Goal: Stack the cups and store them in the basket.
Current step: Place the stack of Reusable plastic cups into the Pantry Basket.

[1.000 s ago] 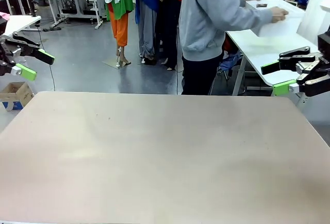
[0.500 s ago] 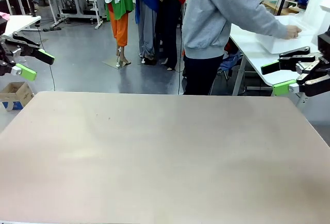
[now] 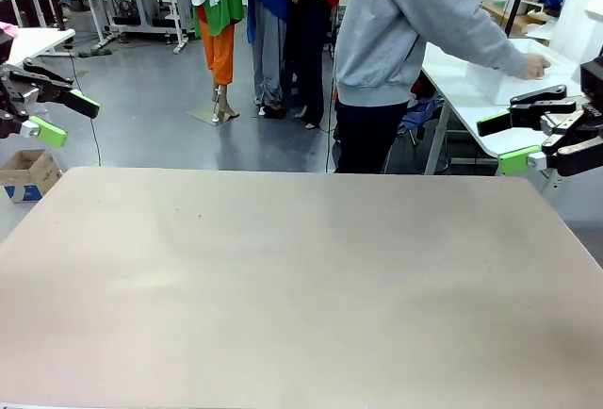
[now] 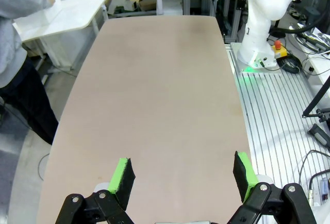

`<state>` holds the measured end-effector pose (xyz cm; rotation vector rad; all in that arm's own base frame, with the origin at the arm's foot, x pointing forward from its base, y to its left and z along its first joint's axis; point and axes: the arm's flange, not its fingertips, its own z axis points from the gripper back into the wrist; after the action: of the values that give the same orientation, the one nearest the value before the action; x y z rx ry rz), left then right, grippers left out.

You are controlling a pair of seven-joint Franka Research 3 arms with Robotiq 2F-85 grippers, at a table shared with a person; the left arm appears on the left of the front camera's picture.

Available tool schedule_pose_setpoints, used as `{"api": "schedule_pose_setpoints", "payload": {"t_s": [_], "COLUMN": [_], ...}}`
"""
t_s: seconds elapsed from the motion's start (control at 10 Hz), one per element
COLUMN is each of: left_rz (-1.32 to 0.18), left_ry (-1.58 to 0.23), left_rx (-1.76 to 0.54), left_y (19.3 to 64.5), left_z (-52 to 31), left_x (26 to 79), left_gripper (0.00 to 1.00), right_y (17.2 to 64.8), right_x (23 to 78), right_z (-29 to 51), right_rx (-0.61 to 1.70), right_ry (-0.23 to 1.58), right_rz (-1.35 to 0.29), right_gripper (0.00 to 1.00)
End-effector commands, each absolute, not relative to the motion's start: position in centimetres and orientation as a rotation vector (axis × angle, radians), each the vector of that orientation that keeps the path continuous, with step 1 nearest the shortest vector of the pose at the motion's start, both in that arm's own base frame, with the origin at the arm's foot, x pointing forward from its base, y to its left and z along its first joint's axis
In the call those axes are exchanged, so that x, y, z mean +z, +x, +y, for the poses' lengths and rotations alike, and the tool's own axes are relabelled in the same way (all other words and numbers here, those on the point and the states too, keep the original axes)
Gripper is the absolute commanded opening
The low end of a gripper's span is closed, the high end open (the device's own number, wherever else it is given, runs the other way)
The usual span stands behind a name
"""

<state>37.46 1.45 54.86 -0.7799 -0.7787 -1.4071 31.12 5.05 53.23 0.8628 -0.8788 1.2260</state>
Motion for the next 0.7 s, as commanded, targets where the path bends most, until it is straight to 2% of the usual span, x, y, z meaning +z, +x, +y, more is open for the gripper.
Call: {"api": "schedule_pose_setpoints", "payload": {"t_s": [0.0, 0.6], "left_rz": [-0.775, -0.775], "left_ry": [-0.786, -0.786], "left_rx": [-1.421, -1.421], "left_y": [37.50, 37.50], "left_z": [1.68, 1.68], "left_x": [55.14, 55.14], "left_gripper": [1.00, 1.00], "right_y": [31.19, 31.19], "right_x": [53.35, 53.35], "right_z": [5.17, 5.17], "right_rx": [1.227, 1.227], "right_ry": [0.876, 0.876], "right_rz": [-0.913, -0.913], "right_gripper": [1.00, 1.00]}}
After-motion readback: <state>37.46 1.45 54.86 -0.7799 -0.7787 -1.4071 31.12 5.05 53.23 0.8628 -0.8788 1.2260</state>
